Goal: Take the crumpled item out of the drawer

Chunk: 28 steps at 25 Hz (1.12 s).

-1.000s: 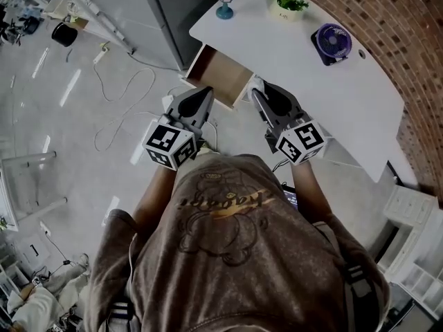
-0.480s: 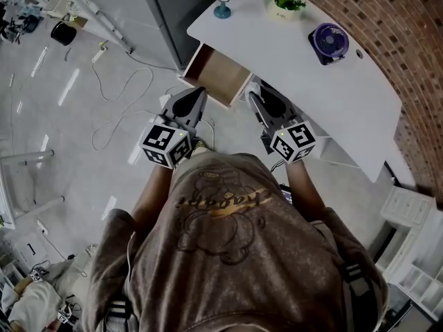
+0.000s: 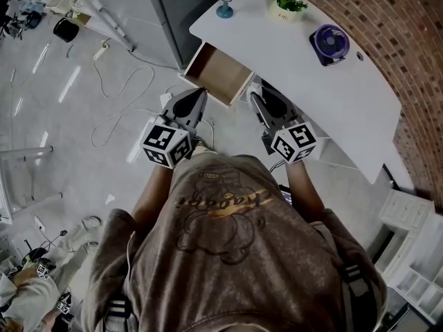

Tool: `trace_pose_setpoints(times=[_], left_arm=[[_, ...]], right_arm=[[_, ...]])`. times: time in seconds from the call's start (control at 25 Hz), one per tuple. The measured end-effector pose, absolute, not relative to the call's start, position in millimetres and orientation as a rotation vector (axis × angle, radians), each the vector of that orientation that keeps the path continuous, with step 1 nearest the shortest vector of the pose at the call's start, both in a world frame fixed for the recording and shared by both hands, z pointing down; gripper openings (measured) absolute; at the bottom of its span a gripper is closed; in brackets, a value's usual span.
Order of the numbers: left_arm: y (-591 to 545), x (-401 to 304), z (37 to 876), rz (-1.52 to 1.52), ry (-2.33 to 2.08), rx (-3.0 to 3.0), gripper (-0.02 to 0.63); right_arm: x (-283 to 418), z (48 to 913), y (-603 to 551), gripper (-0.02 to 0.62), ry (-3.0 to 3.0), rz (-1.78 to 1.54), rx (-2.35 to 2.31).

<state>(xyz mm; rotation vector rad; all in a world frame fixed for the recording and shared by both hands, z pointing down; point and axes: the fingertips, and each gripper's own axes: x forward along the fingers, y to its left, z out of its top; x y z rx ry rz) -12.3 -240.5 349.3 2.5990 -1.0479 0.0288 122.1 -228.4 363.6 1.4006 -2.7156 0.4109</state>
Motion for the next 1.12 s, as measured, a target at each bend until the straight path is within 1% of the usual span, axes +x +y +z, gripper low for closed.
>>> trace_pose_setpoints(times=[1.12], left_arm=[[-230.2, -23.5, 357.4, 0.01, -1.111, 2.532, 0.006]], right_arm=[[109.6, 371.5, -224.4, 0.092, -2.736, 0.47, 1.335]])
